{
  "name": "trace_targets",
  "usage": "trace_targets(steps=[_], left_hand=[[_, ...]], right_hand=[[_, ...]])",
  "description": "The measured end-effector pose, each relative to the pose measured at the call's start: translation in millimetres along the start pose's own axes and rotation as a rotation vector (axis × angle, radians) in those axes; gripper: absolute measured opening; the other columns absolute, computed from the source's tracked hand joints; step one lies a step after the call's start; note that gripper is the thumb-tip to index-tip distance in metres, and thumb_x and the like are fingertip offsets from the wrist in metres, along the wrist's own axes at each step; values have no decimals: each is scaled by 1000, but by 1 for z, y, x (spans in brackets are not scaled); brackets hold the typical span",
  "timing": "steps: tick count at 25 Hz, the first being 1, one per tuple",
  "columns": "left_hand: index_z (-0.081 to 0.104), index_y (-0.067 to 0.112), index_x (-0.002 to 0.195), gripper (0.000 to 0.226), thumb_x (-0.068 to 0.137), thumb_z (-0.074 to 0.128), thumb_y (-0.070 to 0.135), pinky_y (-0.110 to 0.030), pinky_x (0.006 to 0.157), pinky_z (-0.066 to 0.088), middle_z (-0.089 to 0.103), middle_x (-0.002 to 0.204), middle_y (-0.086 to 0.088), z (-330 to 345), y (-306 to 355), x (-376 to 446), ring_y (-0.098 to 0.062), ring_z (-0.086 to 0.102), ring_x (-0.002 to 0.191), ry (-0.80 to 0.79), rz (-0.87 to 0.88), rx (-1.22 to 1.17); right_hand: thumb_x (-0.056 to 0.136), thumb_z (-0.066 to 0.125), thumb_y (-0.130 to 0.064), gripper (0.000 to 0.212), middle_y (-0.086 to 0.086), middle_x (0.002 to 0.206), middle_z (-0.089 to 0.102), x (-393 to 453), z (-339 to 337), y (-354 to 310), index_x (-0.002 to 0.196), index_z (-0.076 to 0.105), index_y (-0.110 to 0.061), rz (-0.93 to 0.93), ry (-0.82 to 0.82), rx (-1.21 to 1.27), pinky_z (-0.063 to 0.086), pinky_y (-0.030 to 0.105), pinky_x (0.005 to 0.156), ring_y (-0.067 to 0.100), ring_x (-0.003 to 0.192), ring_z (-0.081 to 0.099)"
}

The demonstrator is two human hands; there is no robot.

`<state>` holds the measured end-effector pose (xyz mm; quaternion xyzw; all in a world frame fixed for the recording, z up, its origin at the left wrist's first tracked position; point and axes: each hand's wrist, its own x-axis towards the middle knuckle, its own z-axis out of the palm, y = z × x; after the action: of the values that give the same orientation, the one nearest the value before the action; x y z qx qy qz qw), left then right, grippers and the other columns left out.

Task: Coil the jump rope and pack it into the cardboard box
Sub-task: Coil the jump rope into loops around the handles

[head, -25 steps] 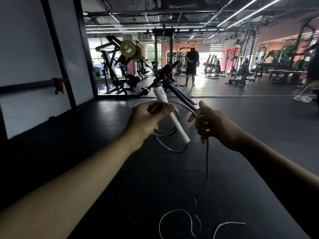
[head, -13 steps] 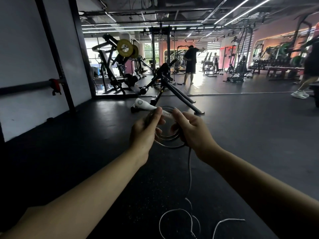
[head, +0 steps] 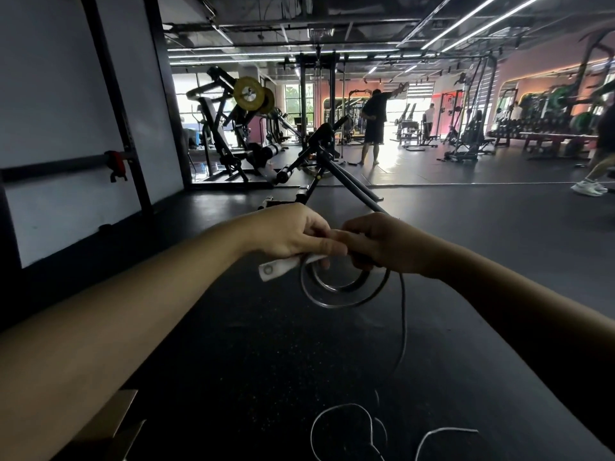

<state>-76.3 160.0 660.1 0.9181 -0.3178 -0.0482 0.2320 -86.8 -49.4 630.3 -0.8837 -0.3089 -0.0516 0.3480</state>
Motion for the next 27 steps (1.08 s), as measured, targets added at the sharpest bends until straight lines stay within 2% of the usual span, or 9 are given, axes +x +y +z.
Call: trace_targets(steps=[5,9,12,15,17,19,23,25,27], left_hand=[[63,32,93,33,98,45,59,-31,90,51,70,91,0,36,7,-5,-14,69,90,-16,-35,-71],[59,32,91,34,99,39,58,-32,86,51,62,80,8,53,6,-11,-8,63,81,104,38,-168],[53,18,84,42,99,37,54,-32,86,50,51,65,10,55,3,-8,-12,63,74,322,105,-495],[46,16,80,39,108,33,39,-18,77,49,44,65,4,66,13,5,-13,58,70,663,129,-880],[48,18,81,40,107,34,45,-19,79,49,50,67,5,75,21,18,-12,58,70,861,41,-1145],[55,22,84,44,103,36,57,-33,89,48,60,73,9,82,26,29,-13,61,78,987,-77,-1287],[58,23,93,43,104,33,56,-38,90,52,63,92,5,95,32,35,-17,64,93,1050,-129,-1302],[58,23,95,42,104,33,56,-37,91,53,62,92,7,98,34,34,-15,64,93,1057,-138,-1300],[59,18,101,45,103,35,57,-37,87,52,62,91,6,99,31,31,-14,64,89,1035,-165,-1194]], right_hand=[[103,48,-51,52,1,60,62,-5,-6,6,82,70,-8,15,-79,-20,43,19,53,11,52,52],[101,45,-57,56,3,65,63,-15,-9,12,79,74,-15,16,22,61,42,18,52,9,53,53],[98,37,-67,72,8,65,63,-17,-15,26,78,69,-5,145,196,413,47,29,56,18,54,56],[89,32,-82,85,16,77,61,-19,-6,37,91,62,-3,192,188,739,46,43,75,30,70,57],[86,27,-85,93,19,85,61,-19,14,34,110,58,-1,183,147,756,44,45,76,32,75,58],[80,36,-90,97,17,86,62,-17,40,22,117,57,-3,191,161,700,48,42,69,31,71,61],[87,56,-61,56,-6,79,72,-15,76,-1,118,60,-15,87,412,759,51,27,52,9,62,67],[90,57,-54,46,-9,83,74,-12,81,-7,114,65,-16,109,494,818,50,17,53,1,68,69],[93,60,-53,42,-8,70,69,-9,81,-9,103,66,-13,181,559,885,44,15,46,-1,55,62]])
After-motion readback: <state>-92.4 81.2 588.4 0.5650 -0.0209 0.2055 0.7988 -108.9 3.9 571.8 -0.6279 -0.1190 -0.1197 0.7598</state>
